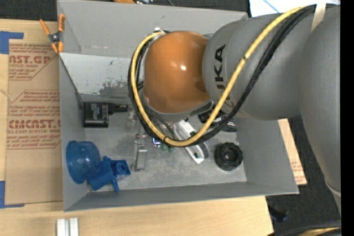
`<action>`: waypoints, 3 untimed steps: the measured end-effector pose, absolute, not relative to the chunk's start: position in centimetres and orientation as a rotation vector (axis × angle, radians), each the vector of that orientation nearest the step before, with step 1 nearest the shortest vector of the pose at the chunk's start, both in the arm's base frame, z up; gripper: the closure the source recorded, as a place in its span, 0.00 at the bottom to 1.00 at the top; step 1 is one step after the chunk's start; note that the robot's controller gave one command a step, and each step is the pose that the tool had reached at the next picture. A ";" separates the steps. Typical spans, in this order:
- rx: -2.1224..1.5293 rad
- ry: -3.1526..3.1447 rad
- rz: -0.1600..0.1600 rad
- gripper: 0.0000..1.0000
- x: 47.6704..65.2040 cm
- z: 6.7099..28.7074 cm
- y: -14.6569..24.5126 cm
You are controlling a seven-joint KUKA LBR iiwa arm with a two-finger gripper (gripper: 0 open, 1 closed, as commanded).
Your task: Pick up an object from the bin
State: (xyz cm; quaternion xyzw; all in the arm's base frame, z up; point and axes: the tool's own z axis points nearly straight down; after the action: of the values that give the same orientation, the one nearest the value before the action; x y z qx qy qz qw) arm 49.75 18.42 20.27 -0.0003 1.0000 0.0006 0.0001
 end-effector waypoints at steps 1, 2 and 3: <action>-0.347 3.121 0.003 0.00 48.5 10.3 22.5; -0.389 3.113 0.005 0.00 48.1 12.1 23.3; -0.549 3.094 0.001 0.00 48.3 10.0 23.9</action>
Offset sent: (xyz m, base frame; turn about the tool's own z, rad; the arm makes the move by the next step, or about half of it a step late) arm -0.0165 0.0501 -0.0730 -0.2487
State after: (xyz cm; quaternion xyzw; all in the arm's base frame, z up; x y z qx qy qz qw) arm 48.32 23.85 9.95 -0.1746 0.9846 0.0005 -0.0004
